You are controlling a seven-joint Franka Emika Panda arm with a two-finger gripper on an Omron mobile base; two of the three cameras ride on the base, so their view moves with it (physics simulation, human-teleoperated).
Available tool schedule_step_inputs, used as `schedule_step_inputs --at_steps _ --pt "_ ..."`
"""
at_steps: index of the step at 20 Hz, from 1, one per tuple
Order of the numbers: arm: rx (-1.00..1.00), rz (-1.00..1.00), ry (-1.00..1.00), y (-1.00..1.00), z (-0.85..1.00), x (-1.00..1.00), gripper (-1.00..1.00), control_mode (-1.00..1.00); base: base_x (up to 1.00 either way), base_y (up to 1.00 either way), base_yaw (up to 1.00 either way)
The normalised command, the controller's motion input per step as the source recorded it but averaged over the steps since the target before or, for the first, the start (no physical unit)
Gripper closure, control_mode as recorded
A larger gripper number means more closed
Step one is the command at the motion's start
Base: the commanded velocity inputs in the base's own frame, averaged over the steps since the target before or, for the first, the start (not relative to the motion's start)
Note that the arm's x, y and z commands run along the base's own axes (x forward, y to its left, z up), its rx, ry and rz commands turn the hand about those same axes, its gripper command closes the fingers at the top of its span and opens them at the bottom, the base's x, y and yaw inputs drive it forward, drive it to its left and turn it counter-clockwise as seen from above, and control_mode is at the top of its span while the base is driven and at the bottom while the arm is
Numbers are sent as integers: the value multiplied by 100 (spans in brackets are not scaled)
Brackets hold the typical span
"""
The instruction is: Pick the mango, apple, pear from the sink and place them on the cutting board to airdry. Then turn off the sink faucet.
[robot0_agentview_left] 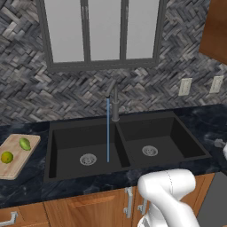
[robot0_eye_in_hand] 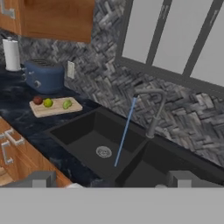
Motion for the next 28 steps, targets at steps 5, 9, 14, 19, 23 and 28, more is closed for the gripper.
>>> schedule_step_inputs --at_steps 5,9,14,19,23,28 --pt "0 7 -3 0 -4 12 -100 -100 0 0 0" --pt "0 1 0 1 -16 4 -100 -100 0 0 0" --pt "0 0 0 8 -22 20 -100 -100 0 0 0" --pt "0 0 0 2 -2 38 -100 -100 0 0 0" --pt "0 0 0 0 -9 27 -100 -100 0 0 0" --pt "0 0 0 0 -8 18 -100 -100 0 0 0"
